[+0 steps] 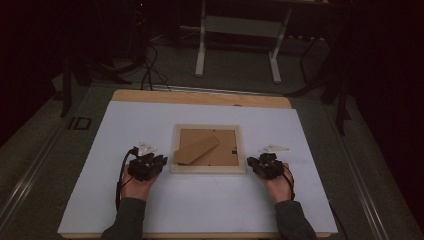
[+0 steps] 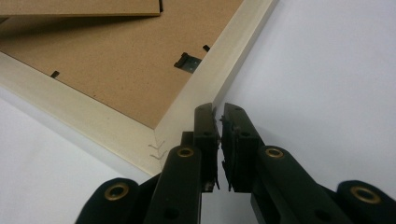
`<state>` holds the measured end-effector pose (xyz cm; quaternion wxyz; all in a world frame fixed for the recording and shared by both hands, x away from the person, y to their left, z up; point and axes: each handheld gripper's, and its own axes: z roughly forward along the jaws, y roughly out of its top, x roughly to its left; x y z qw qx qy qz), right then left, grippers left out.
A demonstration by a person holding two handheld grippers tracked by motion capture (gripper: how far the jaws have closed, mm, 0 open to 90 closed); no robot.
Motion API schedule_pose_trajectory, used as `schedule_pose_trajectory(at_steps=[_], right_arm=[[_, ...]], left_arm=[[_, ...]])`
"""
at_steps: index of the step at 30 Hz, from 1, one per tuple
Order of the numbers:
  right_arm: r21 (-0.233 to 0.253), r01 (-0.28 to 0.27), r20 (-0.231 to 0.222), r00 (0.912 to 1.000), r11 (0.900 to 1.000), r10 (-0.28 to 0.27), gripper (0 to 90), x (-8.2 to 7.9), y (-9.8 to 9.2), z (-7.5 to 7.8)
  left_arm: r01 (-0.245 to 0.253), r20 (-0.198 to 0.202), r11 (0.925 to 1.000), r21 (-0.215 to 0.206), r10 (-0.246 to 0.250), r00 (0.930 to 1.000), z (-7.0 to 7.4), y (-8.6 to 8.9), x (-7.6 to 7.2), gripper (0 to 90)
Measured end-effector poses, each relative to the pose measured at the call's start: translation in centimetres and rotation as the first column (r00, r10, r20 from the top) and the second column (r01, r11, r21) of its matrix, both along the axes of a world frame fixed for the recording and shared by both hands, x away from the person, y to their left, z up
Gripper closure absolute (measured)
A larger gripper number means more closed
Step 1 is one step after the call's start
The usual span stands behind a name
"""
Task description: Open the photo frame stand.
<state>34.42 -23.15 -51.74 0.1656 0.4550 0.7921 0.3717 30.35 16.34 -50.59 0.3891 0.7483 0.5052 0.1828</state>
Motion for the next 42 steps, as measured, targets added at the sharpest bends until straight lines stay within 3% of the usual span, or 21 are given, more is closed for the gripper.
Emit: schedule_pose_trajectory(at_steps=[8,16,21,27,28,42], right_arm=[[0.005,0.000,0.001,1.0000,1.000,0.000,84.0,0.0,-0.2,0.1],[0.012,0.010,-0.001,0.9999,1.000,-0.010,83.9,0.0,-0.6,0.1],[0.018,0.015,-0.003,0.9999,1.000,-0.015,83.7,0.0,-0.7,0.1],[0.019,0.012,-0.001,0.9999,1.000,-0.012,83.5,-0.1,-0.7,0.1],[0.016,0.011,-0.003,0.9999,1.000,-0.011,83.5,-0.1,-0.7,0.1],[0.017,0.011,-0.004,0.9999,1.000,-0.011,83.1,0.0,-0.7,0.1]], left_arm=[[0.039,0.024,0.9992,-0.006,-0.039,0.9990,0.8,0.0,-0.1,74.0],[0.091,0.024,0.9948,-0.046,-0.090,0.9957,1.5,0.0,0.2,66.4],[0.140,0.032,0.9890,-0.049,-0.138,0.9899,2.3,-0.6,0.5,63.8],[0.162,0.035,0.9855,-0.052,-0.160,0.9865,2.7,-1.0,0.7,61.4],[0.183,0.049,0.9822,-0.041,-0.181,0.9822,3.1,-1.5,0.8,62.8],[0.199,0.064,0.9797,-0.023,-0.197,0.9782,4.8,-3.2,2.6,59.4]])
